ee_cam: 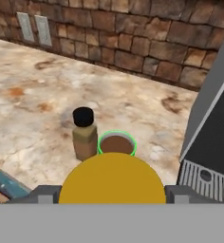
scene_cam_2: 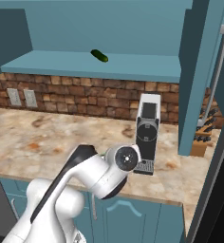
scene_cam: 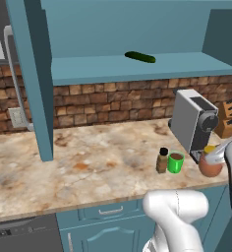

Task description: Pick the cinnamon and honey bottle from the cabinet and place them next to the mug.

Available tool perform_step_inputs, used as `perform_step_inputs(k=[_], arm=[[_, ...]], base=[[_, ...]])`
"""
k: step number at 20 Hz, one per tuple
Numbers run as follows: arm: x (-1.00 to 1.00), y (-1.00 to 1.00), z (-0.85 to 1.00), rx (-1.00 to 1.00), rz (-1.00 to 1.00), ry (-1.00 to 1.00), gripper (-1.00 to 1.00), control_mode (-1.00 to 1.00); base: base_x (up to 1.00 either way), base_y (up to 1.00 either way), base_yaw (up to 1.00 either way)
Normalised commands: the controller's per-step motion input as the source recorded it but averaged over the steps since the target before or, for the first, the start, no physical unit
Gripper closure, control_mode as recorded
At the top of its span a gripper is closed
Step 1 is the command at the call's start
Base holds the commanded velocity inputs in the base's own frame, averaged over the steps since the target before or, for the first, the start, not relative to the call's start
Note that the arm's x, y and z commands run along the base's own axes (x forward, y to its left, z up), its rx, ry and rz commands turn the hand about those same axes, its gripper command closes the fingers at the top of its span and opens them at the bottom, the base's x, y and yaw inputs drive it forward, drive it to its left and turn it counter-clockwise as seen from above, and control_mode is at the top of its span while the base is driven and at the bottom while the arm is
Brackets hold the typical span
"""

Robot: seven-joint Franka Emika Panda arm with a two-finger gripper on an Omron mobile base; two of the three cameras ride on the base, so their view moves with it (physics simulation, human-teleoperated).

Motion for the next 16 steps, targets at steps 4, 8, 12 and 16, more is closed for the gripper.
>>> perform_step_inputs(k=[4,8,12,16], arm=[[0.02,0.0,-0.15,0.04,0.13,0.0,1.0,-1.0],[0.26,0.0,-0.21,0.12,0.03,0.0,1.0,-1.0],[0.35,0.0,-0.27,0.17,0.0,-0.02,1.0,-1.0],[0.27,-0.03,-0.3,0.08,0.0,0.0,1.0,-1.0]], base=[[0.0,0.0,0.0],[0.0,0.0,0.0],[0.0,0.0,0.0],[0.0,0.0,0.0]])
